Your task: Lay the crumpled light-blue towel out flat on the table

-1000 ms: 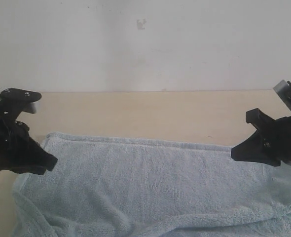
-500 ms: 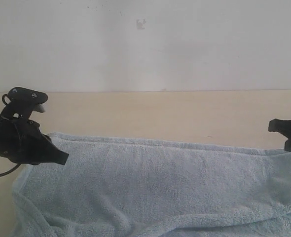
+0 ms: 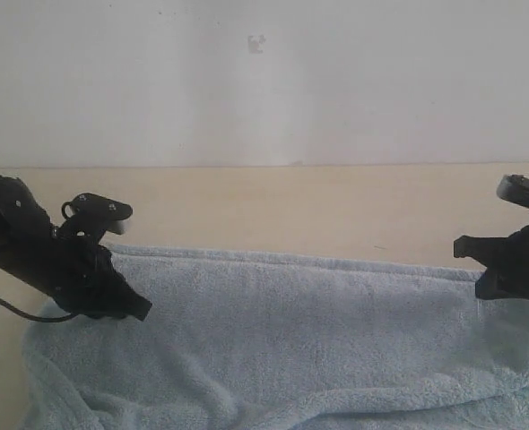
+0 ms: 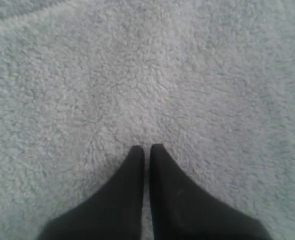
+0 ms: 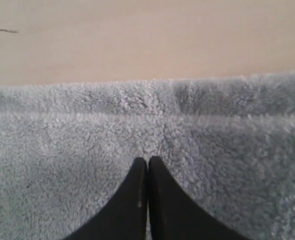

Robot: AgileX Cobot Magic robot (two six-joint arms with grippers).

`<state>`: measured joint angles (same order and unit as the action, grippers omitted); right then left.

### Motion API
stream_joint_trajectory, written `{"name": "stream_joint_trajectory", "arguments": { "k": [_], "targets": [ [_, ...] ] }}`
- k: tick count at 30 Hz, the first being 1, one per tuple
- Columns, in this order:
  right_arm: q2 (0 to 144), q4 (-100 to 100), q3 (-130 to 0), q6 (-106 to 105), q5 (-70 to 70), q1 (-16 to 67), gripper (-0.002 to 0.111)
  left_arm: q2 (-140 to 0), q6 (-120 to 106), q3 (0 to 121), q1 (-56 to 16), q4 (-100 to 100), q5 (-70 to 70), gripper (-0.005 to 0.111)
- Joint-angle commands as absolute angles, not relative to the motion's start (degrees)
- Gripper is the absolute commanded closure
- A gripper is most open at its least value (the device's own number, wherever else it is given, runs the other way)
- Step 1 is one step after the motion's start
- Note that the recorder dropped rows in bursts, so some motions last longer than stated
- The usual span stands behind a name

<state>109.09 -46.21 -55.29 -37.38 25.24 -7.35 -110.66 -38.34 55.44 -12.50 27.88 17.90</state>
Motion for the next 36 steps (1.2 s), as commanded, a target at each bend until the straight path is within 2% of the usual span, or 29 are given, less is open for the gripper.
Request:
{"name": "stream_joint_trajectory", "arguments": {
  "k": [1, 10, 19, 27, 33, 36],
  "targets": [
    [111.3, -45.9, -57.1, -38.1, 25.5, -7.5, 0.108, -112.0, -38.6, 56.2, -12.4, 27.2, 17.1, 0.103],
    [118.0, -45.9, -63.0, -38.1, 28.8, -7.5, 0.108, -112.5, -37.2, 56.2, -8.8, 27.2, 15.6, 0.103],
    [127.4, -45.9, -77.3, -41.2, 43.7, -4.6, 0.108, -113.0, -35.8, 56.2, -0.2, 27.2, 15.7, 0.103],
    [122.3, -47.0, -84.7, -38.9, 48.7, -4.0, 0.108, -113.0, -35.6, 56.2, 4.1, 27.2, 16.5, 0.103],
    [117.2, -30.7, -84.6, -25.1, 45.9, -7.8, 0.108, -111.6, -35.6, 56.2, 4.0, 27.4, 17.4, 0.103],
    [117.3, -27.2, -84.3, -21.3, 49.1, -10.2, 0.108, -111.0, -35.6, 56.2, 4.1, 27.4, 17.6, 0.103]
  ]
}}
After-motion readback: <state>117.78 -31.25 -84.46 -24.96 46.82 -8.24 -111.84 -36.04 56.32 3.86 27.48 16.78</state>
